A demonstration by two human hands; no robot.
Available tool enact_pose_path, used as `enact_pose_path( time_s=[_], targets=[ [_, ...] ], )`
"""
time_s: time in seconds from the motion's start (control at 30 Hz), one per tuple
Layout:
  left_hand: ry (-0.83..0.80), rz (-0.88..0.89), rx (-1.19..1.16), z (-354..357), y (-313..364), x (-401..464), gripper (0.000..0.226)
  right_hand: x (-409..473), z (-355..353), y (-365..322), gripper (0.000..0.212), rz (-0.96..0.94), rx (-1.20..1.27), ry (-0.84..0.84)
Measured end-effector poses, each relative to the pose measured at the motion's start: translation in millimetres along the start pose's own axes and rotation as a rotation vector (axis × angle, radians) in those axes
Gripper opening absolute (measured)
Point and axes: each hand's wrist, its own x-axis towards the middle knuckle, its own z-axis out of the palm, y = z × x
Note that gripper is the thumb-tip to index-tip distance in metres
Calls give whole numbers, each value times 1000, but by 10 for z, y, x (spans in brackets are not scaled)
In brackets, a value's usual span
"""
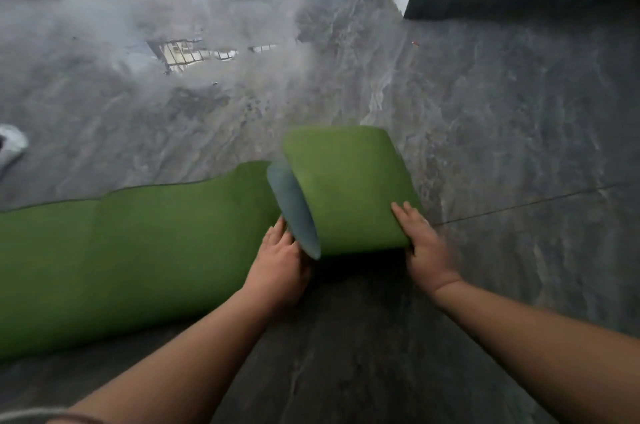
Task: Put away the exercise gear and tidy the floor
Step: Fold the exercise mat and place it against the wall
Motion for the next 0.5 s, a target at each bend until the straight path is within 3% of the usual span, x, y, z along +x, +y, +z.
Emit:
enact_pose_path(
  time_s=[0.1,0.2,0.4,0.5],
  targets=[
    [-44,-26,-113,34,-131,-263,75,-30,201,-71,98,6,-254,-122],
    [-7,-145,-401,-3,-209,-493,69,-66,368,-132,96,2,-490,-194],
    [92,-576,-1342,-20,-182,-537,37,-128,577,-306,102,-18,-701,-342],
    [94,-692,-1377,-6,-112,-421,44,-103,700,-456,108,-121,-726,-372]
  ],
)
